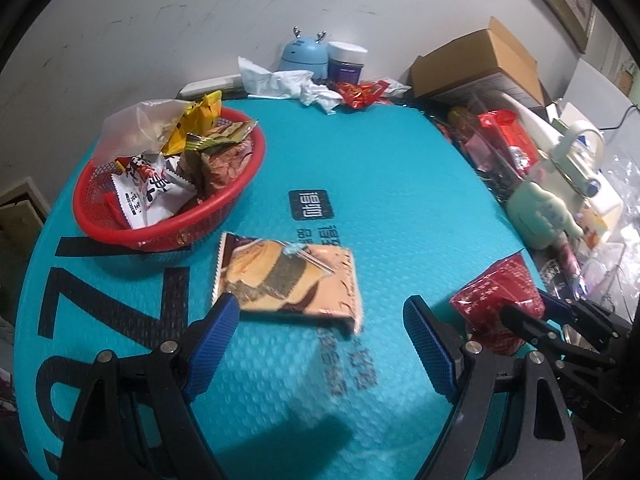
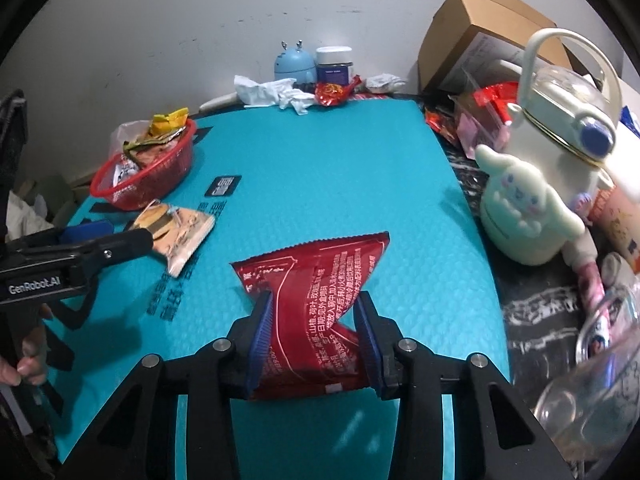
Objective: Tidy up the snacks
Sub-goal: 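Grasp the red snack bag with the right tool while the left tool grasps the seaweed wafer packet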
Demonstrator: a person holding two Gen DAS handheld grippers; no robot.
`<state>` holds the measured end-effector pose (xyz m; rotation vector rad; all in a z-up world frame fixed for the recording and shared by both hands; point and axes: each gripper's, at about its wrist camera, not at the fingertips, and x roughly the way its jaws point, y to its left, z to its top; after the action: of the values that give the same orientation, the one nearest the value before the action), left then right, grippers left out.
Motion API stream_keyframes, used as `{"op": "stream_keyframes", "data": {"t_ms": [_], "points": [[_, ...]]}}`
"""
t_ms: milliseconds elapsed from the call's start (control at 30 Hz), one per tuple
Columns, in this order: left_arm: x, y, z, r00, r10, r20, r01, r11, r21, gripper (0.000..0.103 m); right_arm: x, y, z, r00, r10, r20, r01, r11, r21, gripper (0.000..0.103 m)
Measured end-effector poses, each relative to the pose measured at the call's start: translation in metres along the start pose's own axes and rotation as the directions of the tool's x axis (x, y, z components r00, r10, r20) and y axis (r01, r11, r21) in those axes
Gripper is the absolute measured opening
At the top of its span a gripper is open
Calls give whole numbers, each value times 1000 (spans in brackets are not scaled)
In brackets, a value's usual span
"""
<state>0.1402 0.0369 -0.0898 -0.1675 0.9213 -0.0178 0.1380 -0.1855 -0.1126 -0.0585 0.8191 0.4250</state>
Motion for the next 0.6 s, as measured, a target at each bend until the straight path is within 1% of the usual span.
{"op": "stream_keyframes", "data": {"t_ms": [100,200,433,533,600], "points": [[8,4,6,1000,23,5,-23,1000,0,84,7,0,7,1000,-4,3,4,1000,-6,40],[17,8,11,998,62,4,-62,998,-1,84,13,0,13,1000,1,2,-1,1000,-15,40],[37,20,19,995,101,-21,-101,995,-21,84,22,-1,21,1000,19,1,-19,1000,-24,40],[47,22,20,993,102,-54,-103,994,-26,84,24,-2,22,1000,23,0,-23,999,-23,40],[50,22,19,996,67,-66,-69,997,-29,84,24,-3,21,1000,26,-2,-26,999,-21,40]]}}
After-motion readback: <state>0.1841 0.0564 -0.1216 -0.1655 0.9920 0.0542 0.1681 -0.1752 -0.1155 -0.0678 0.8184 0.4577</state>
